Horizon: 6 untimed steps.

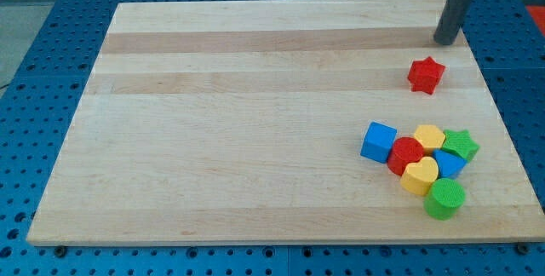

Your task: Slide the red star closer to the yellow hexagon

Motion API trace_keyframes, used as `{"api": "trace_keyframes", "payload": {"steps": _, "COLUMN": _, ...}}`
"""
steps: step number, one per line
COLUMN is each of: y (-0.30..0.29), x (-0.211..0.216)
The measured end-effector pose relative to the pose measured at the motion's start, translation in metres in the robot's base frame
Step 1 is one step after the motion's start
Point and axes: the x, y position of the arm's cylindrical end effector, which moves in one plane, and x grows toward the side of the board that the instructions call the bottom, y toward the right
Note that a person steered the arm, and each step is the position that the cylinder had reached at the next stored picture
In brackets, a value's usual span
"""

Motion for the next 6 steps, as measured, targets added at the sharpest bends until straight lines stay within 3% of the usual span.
{"api": "trace_keyframes", "payload": {"steps": 2, "y": -0.024, "x": 0.019}}
{"api": "trace_keyframes", "payload": {"steps": 3, "y": -0.045, "x": 0.076}}
{"api": "trace_keyframes", "payload": {"steps": 6, "y": -0.052, "x": 0.176}}
